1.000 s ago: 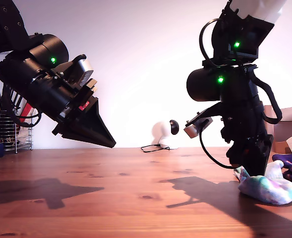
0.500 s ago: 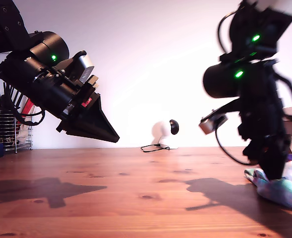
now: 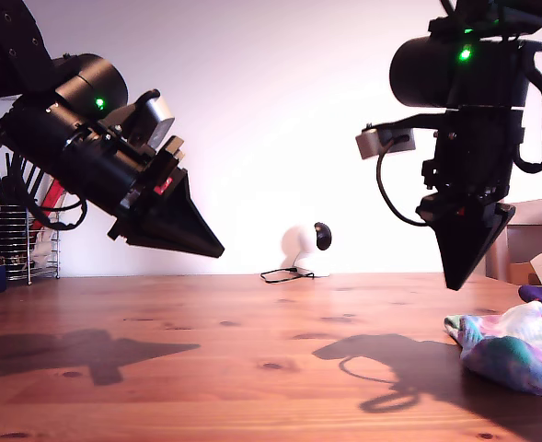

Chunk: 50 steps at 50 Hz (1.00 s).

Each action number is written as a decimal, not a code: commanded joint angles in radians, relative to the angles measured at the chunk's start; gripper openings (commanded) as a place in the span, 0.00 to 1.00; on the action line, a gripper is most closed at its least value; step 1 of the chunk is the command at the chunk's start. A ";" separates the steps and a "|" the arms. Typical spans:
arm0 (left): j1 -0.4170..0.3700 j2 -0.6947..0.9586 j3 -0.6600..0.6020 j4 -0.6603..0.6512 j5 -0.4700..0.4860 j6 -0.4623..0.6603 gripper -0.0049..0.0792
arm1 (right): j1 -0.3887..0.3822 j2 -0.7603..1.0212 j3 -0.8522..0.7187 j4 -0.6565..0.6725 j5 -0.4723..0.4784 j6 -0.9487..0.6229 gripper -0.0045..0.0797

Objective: Fold the socks in front of you. After folding them, place them to the right side.

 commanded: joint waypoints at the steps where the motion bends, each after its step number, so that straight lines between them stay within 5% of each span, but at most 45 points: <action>1: -0.001 -0.055 -0.006 0.011 0.008 0.023 0.03 | 0.005 0.014 -0.010 0.028 -0.045 0.030 0.04; 8: -0.002 -0.088 -0.006 0.025 0.007 0.067 0.03 | 0.023 0.011 -0.010 0.183 -0.180 0.122 0.04; 32: 0.000 -0.135 -0.035 0.122 0.000 0.095 0.03 | 0.079 -0.013 -0.069 0.529 -0.324 0.311 0.04; 50: -0.002 -0.402 -0.300 0.395 -0.093 -0.037 0.03 | 0.111 -0.281 -0.374 0.837 -0.343 0.393 0.04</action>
